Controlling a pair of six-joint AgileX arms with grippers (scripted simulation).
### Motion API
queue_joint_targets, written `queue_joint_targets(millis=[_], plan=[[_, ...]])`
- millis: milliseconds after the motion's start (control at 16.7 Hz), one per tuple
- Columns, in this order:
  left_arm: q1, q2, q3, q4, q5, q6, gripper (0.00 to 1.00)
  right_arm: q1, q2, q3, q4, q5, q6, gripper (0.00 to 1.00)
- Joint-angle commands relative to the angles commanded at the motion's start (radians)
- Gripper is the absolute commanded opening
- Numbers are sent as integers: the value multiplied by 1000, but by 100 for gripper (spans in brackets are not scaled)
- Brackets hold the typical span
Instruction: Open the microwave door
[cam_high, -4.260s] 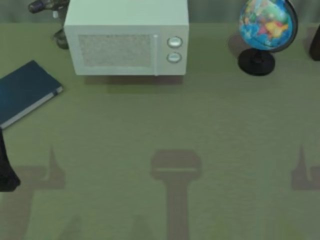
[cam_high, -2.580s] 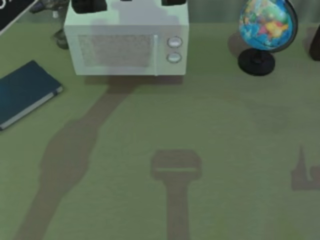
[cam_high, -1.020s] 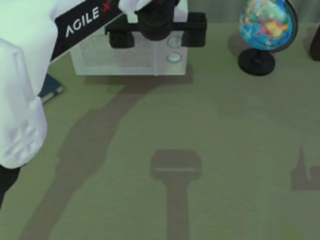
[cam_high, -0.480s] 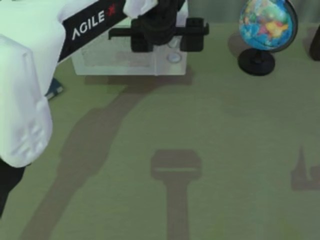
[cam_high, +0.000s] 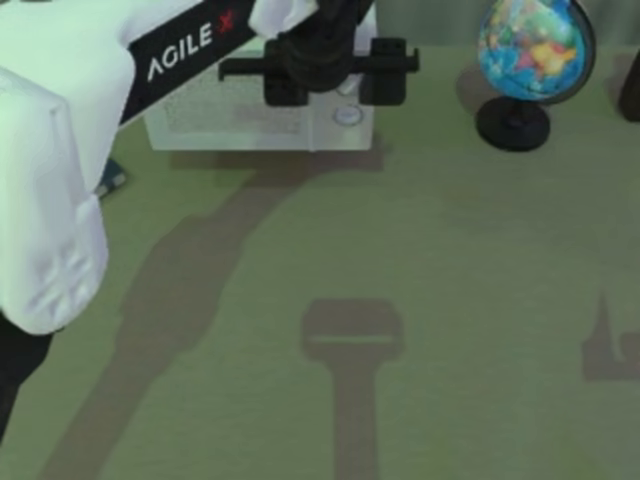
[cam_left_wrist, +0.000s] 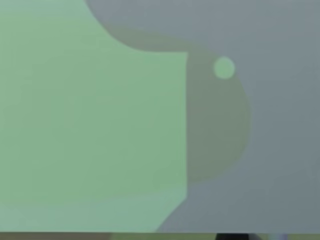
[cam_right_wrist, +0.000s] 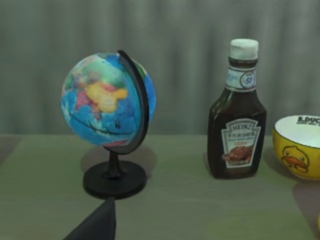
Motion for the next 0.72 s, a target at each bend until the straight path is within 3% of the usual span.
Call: queue_joint_targets(millis=[120,720], plan=[[-33,-1,-26,4,22,-9,0,0,0,0,0,0,0,100],[-30,-121,-203,73,-15,-29,0,0,0,0,0,0,0,100]])
